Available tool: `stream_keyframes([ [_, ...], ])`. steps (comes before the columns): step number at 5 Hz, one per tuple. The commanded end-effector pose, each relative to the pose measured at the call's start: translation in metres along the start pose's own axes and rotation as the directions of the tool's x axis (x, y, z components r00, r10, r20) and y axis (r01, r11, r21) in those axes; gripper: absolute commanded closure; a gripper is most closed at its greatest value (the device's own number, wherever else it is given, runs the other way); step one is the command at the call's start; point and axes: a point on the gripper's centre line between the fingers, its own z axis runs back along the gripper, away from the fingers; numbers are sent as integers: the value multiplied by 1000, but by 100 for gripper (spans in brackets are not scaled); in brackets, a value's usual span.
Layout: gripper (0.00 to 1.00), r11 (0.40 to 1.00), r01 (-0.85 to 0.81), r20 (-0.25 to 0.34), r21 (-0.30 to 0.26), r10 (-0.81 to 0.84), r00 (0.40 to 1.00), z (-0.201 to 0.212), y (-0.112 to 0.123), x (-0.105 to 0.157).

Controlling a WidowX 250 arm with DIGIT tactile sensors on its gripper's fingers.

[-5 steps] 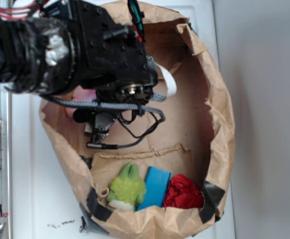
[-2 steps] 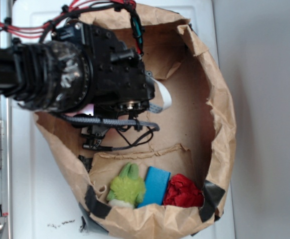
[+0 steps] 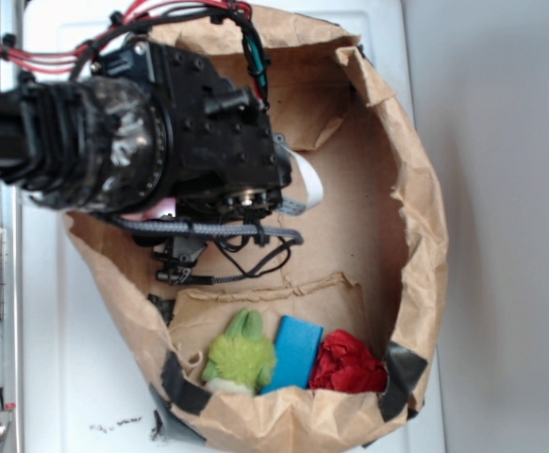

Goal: Grab the pink bunny.

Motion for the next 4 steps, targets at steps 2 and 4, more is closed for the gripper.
stream_keyframes([
  [2, 100, 997, -47, 182, -56, 56, 982, 105, 9, 0],
  [4, 100, 996, -69, 260, -62, 83, 962, 152, 2, 8],
])
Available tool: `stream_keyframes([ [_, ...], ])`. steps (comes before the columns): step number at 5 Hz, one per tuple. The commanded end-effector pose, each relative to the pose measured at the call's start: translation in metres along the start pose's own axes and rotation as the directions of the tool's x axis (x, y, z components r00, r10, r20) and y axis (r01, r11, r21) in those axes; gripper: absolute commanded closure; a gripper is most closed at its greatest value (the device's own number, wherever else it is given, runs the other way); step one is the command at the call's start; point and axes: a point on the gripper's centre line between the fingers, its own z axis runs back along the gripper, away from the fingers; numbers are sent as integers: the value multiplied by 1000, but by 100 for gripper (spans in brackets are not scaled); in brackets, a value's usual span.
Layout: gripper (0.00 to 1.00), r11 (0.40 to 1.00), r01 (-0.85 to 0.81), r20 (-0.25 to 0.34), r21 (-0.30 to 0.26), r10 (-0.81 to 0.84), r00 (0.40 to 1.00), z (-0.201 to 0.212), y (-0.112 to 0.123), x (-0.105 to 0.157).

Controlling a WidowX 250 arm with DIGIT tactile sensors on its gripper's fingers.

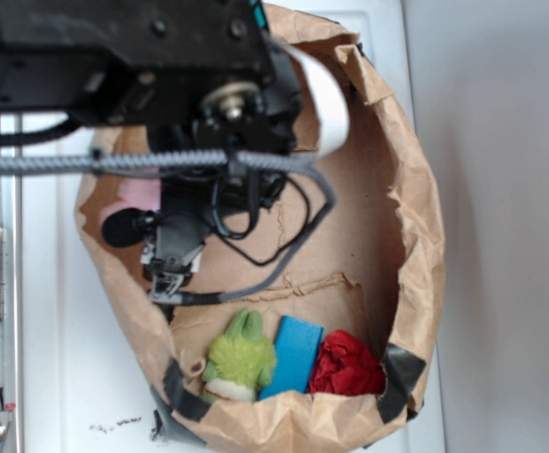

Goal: Grab the pink bunny.

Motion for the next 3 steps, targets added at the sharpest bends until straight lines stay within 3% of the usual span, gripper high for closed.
stream_keyframes([
  [1, 100, 1000, -3, 128, 30, -1, 992, 47, -8, 18],
  [3, 100, 998, -11, 159, 70, -1, 987, 44, -9, 18],
])
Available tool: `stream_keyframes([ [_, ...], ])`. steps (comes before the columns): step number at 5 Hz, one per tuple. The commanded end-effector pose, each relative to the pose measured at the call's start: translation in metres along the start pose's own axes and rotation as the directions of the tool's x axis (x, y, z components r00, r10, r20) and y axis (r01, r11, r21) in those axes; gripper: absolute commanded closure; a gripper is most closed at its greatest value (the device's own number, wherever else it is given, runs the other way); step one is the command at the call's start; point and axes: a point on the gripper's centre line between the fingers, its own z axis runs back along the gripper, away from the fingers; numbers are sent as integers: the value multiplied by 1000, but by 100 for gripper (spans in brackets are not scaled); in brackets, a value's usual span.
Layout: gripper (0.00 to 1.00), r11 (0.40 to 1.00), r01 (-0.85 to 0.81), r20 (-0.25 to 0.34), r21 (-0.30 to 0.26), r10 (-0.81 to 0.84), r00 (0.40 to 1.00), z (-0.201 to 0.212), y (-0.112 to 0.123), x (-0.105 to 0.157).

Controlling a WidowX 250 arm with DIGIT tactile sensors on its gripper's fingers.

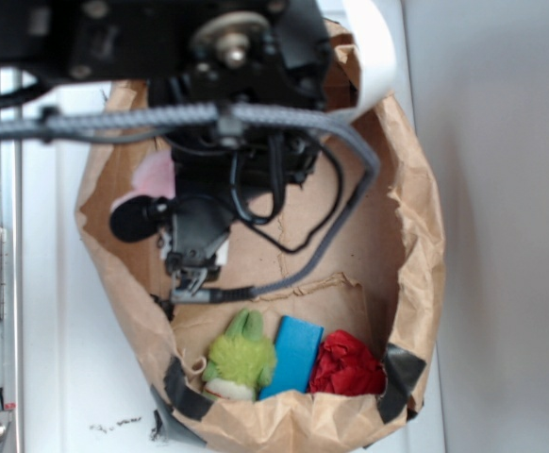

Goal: Grab the pink bunny.

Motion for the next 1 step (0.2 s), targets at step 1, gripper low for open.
stream_keyframes([
  [1, 100, 1000, -2, 82, 14, 1, 997, 14, 1, 4],
])
